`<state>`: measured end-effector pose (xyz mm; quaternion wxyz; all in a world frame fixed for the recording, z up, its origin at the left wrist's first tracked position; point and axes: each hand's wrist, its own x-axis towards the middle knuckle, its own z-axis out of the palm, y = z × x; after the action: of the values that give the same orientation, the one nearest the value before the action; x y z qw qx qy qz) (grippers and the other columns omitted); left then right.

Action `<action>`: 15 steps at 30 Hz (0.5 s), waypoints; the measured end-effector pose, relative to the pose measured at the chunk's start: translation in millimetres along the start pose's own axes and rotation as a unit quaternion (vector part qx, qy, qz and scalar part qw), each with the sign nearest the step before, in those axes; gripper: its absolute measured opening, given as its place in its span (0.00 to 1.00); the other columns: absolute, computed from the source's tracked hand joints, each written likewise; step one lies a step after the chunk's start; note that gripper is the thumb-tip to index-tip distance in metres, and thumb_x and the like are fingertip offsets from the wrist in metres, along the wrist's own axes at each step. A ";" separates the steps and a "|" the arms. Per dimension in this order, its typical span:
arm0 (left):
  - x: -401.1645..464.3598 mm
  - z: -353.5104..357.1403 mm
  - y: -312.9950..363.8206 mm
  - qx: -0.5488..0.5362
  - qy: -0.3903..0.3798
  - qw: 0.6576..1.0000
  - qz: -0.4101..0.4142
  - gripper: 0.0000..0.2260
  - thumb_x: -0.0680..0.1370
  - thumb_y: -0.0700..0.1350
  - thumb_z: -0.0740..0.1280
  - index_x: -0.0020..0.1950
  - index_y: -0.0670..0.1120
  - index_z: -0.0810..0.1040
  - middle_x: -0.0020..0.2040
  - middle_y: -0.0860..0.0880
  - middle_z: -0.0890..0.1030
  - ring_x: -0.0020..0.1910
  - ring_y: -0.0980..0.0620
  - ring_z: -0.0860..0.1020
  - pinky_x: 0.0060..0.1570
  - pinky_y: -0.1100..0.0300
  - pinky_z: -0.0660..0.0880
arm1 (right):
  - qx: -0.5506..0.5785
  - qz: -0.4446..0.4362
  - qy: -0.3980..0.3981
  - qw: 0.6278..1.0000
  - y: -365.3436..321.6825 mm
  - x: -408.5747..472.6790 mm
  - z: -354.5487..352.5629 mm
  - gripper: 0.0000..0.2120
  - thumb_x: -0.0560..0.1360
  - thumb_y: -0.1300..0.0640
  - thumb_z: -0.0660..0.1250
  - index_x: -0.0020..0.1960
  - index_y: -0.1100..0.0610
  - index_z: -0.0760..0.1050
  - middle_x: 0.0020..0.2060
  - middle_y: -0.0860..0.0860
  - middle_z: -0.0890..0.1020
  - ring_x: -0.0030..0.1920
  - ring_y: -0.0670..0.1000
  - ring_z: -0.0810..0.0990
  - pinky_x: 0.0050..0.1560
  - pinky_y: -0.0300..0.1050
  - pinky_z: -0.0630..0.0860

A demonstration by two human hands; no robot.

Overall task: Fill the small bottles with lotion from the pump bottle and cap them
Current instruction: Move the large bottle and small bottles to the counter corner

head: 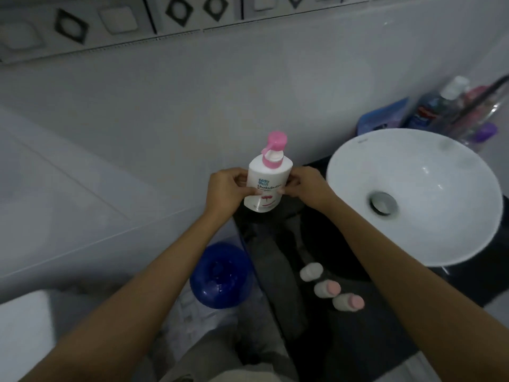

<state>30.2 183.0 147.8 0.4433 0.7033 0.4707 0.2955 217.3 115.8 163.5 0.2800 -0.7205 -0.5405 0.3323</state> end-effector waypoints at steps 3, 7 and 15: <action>12.9 2.8 -7.5 0.009 0.024 1.000 -0.015 0.16 0.62 0.39 0.80 0.48 0.40 0.83 0.46 0.44 0.85 0.42 0.51 0.83 0.47 0.56 0.81 | 0.027 -0.006 -0.023 0.999 0.8 23.8 3.8 0.14 0.70 0.66 0.71 0.55 0.63 0.78 0.44 0.53 0.81 0.42 0.49 0.79 0.40 0.38 0.78; 24.5 10.9 -17.3 0.014 0.041 0.998 -0.040 0.17 0.62 0.40 0.80 0.49 0.40 0.83 0.47 0.43 0.85 0.44 0.50 0.83 0.48 0.55 0.81 | 0.044 0.011 -0.034 0.998 6.7 44.1 8.5 0.14 0.71 0.69 0.69 0.57 0.65 0.77 0.47 0.58 0.82 0.46 0.54 0.80 0.48 0.51 0.79; 34.1 15.3 -30.9 -0.013 0.078 0.995 -0.062 0.19 0.63 0.40 0.80 0.52 0.41 0.81 0.49 0.43 0.85 0.46 0.49 0.83 0.50 0.51 0.81 | 0.064 0.036 -0.021 0.997 11.3 60.5 21.7 0.14 0.72 0.68 0.66 0.58 0.64 0.76 0.52 0.60 0.81 0.52 0.56 0.79 0.54 0.53 0.77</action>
<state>43.6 214.3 113.3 0.4314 0.6419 0.5425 0.3280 218.8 172.2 130.7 0.3021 -0.7129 -0.4973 0.3914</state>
